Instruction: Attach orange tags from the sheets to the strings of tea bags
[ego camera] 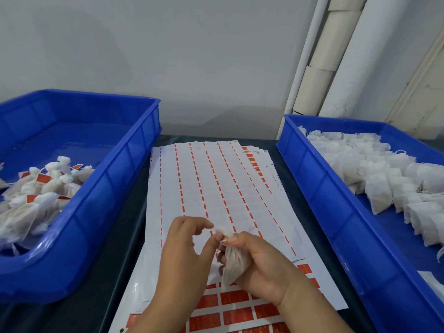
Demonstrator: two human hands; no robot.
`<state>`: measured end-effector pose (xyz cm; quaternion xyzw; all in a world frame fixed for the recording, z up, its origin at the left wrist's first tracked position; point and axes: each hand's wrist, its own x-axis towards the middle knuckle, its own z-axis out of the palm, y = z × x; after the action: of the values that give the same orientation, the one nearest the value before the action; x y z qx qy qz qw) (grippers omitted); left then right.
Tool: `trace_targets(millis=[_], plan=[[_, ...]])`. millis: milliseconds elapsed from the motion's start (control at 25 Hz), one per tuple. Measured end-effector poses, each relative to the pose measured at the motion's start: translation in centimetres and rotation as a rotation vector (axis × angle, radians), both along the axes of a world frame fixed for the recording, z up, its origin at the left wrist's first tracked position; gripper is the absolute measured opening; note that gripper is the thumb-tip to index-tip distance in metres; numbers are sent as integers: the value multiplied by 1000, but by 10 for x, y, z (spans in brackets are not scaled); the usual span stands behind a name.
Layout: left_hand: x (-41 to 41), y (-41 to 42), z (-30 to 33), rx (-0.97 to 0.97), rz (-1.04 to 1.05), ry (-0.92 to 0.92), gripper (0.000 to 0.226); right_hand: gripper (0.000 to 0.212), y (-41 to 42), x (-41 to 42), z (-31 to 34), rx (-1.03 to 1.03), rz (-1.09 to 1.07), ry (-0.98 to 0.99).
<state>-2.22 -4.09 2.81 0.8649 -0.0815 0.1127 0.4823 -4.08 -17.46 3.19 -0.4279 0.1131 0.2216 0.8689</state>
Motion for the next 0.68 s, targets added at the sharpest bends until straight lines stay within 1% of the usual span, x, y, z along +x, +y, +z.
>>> trace_targets(millis=[40,120,200,320,400,560,640,680], plan=[[-1,3,-2,28,-8,-62,29,19,0,-1,0,-40,-17,-3],[-6,7,-4,76,-99,-120,33,19,0,-1,-1,-60,-36,-17],[-10,8,-3,87,-169,-106,29,17,-1,-2,-1,-78,-36,-46],[-5,12,-2,147,-163,-133,16,16,-3,-3,1,-171,-48,-71],[0,17,3,202,-181,-100,5,16,-4,-5,0,-281,-63,-82],[3,25,9,378,-338,63,17,13,-4,-11,0,-486,-87,-115],[4,28,14,403,-365,120,18,13,-6,-12,-1,-520,-89,-121],[5,29,16,410,-350,110,18,13,-8,-13,-2,-512,-85,-124]])
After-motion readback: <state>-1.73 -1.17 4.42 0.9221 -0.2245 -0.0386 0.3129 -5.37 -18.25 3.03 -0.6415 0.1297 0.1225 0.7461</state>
